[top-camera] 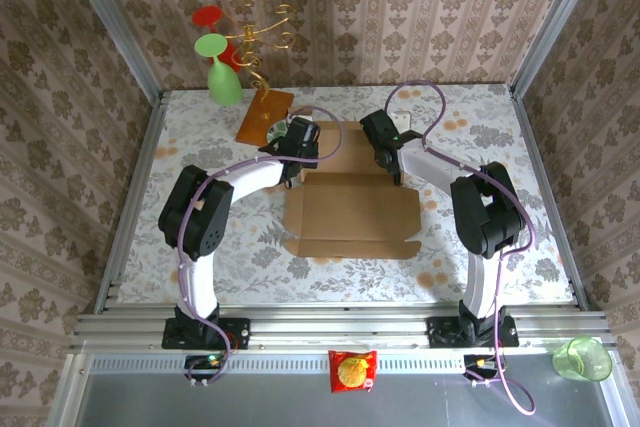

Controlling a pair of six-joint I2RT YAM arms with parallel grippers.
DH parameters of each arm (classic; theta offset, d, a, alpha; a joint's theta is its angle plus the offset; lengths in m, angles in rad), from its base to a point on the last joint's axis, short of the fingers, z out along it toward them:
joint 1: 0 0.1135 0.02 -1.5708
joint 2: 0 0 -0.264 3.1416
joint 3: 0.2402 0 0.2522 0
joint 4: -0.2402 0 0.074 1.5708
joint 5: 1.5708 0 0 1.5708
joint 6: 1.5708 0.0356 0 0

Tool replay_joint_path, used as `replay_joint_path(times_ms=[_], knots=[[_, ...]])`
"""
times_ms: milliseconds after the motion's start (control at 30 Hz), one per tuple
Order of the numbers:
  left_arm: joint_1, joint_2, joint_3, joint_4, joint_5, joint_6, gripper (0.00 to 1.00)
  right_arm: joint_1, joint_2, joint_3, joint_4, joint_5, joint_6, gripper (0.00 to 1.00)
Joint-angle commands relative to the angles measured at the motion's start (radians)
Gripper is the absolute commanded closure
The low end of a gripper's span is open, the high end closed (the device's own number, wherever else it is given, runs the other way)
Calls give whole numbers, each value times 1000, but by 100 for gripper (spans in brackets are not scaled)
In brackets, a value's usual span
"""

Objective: Fold the paper box

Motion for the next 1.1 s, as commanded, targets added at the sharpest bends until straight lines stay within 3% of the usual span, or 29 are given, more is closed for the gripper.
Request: replay_joint_path(times_ms=[0, 100, 200, 467, 567, 733, 867, 1067], knots=[[5, 14, -3, -11, 52, -7, 93, 2, 29, 16, -61, 46, -12, 100], [19, 14, 0, -9, 83, 4, 75, -2, 27, 16, -49, 8, -29, 100], [29, 8, 1, -2, 106, 20, 65, -3, 32, 24, -47, -18, -43, 100], [54, 29, 42, -36, 120, 57, 58, -14, 51, 40, -57, -66, -62, 100], [64, 46, 62, -56, 116, 55, 60, -22, 50, 37, -57, -81, -64, 100], [66, 58, 89, -78, 83, 45, 75, -34, 49, 45, -70, -116, -64, 100], [63, 58, 85, -62, 76, 47, 99, -38, 50, 56, -74, -133, -65, 100], [45, 84, 118, -120, 25, 67, 100, -45, 58, 78, -149, -147, -39, 100]])
